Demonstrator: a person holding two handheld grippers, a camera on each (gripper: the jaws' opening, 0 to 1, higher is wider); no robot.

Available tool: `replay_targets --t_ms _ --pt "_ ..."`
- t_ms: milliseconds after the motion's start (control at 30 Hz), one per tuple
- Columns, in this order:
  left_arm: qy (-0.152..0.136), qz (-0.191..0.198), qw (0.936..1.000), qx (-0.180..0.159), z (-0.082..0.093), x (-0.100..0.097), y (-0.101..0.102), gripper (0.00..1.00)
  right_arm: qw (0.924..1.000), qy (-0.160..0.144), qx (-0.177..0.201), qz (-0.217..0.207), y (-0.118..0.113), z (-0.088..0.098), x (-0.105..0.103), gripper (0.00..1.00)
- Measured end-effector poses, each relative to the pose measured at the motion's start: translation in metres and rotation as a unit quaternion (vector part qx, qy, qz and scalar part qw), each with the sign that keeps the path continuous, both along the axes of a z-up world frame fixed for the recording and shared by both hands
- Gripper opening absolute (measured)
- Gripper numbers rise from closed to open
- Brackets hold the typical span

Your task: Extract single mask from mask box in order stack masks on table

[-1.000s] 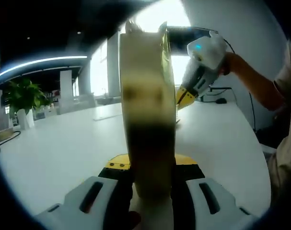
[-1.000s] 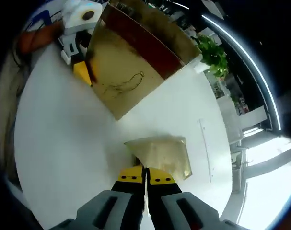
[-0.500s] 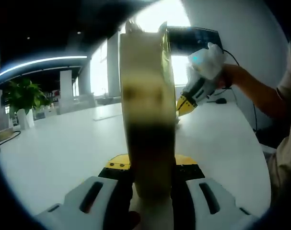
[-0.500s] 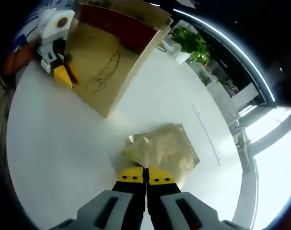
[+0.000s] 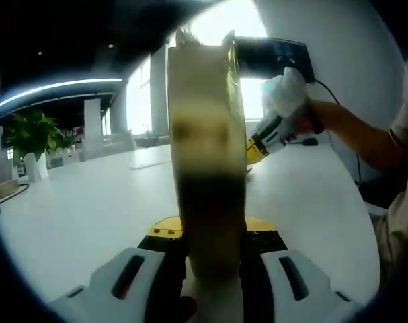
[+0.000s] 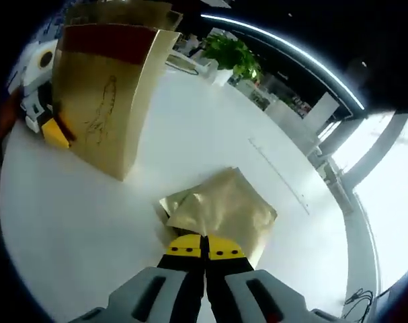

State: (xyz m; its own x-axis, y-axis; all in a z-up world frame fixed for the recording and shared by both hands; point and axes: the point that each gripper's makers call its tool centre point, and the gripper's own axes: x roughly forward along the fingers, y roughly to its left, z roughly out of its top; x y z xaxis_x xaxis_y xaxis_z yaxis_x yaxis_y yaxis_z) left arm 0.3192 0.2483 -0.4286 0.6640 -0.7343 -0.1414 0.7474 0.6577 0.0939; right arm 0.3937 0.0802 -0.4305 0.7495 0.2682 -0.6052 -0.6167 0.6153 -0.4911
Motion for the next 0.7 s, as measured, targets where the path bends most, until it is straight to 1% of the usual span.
replay_targets --t_ms 200,267,333,400,467,633,700 --pt "0.0 0.0 1.0 0.0 -0.0003 0.0009 0.0011 0.21 0.9997 -0.007 0.018 -0.016 0.0008 -0.0008 0.0039 0.0" --pt "0.0 0.0 1.0 0.0 -0.0003 0.0011 0.0013 0.21 0.9989 -0.003 0.035 -0.03 0.0015 -0.0038 0.0043 0.0" --pt "0.0 0.0 1.0 0.0 -0.0003 0.0006 0.0007 0.21 0.9985 -0.001 0.041 -0.037 0.0011 -0.0069 0.0046 0.0" --pt "0.0 0.0 1.0 0.0 -0.0001 0.0002 0.0007 0.21 0.9975 -0.006 0.052 -0.049 0.0013 -0.0072 0.0057 0.0" --pt "0.0 0.0 1.0 0.0 -0.0002 0.0005 0.0011 0.21 0.9972 -0.004 0.054 -0.051 0.0008 -0.0075 0.0069 0.0" --pt "0.0 0.0 1.0 0.0 0.0 -0.0001 0.0009 0.21 0.9945 -0.004 0.074 -0.074 0.0013 -0.0089 0.0075 0.0" --pt "0.0 0.0 1.0 0.0 -0.0001 0.0004 0.0014 0.21 0.9946 -0.006 0.073 -0.074 0.0019 -0.0094 0.0075 0.0"
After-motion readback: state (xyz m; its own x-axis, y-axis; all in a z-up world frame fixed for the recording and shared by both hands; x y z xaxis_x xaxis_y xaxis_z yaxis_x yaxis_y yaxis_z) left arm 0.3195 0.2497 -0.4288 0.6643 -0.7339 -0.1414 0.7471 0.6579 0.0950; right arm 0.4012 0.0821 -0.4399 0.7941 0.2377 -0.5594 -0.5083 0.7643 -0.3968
